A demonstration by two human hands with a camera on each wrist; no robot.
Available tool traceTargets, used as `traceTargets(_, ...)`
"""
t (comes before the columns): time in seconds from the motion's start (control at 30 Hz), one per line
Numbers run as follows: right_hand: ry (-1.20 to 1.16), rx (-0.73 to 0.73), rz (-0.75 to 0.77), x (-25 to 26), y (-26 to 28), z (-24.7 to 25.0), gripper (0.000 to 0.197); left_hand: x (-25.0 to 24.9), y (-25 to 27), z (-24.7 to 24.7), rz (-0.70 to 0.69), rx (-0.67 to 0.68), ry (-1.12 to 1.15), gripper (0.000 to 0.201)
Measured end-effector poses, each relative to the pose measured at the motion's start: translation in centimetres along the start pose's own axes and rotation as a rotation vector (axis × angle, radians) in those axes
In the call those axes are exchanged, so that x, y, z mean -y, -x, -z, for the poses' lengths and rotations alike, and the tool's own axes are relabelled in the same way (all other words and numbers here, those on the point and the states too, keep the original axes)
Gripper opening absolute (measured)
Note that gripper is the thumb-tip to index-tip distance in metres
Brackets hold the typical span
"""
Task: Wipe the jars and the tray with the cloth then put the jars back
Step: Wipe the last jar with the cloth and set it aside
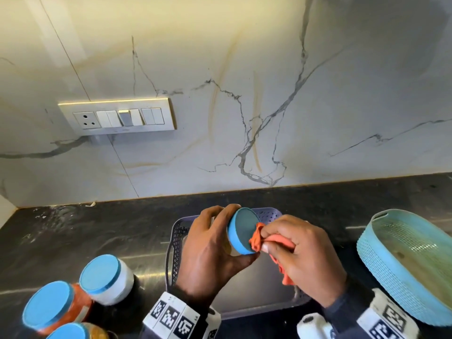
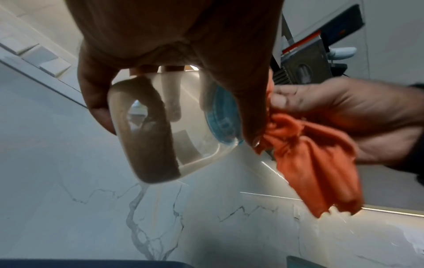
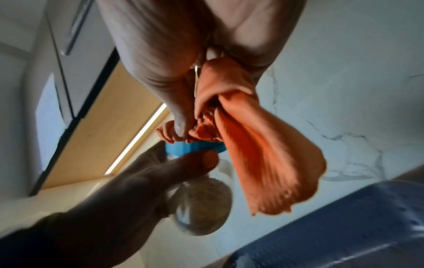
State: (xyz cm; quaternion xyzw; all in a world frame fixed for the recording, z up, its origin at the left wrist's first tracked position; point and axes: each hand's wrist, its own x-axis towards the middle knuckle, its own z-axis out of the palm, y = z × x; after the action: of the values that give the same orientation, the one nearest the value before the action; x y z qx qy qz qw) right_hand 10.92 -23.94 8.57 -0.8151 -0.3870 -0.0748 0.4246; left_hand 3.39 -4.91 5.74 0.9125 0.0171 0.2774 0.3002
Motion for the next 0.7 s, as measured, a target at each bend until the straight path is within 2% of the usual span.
traceTargets(0.1, 0.016, -0.102, -0.07, -0.8, -2.0, -0.4, 0.016, -0.7, 0.4, -0.8, -0.033, 0.031, -0.008, 0.076)
traceTargets(0.17, -0.004, -0.134, -0.036, 0.6, -2.9, -0.7, 0.013, -0.8, 0.2, -0.9, -0.018, 0.046, -0.002, 0.075)
traceTargets(0.27, -0.045, -0.038, 0.055, 2.4, -1.5, -0.6, 0.014, -0.4, -0.2, -0.3, 0.006, 0.052, -0.029, 0.075)
traceTargets(0.37, -0.054, 0.045, 0.03, 1.1, 0.5, 0.3, 0.019, -0.2, 0.0, 0.3, 0.02, -0.003, -0.039, 0.077)
traceTargets(0.5, 0.015, -0.071, -0.031, -0.8, -1.4, 0.7, 0.017, -1.5, 0.7, -0.3, -0.019, 0.018, -0.017, 0.074)
traceTargets(0.6, -0.024, -0.12, 0.025, 1.4, -2.9, 0.0, 0.015, -2.1, 0.6, -0.3, -0.021, 0.002, 0.002, 0.074)
traceTargets(0.7, -0.041, -0.005, 0.098, 3.1, -1.3, 0.1, 0.013, -1.5, 0.0, 0.4, 0.025, -0.015, -0.041, 0.077)
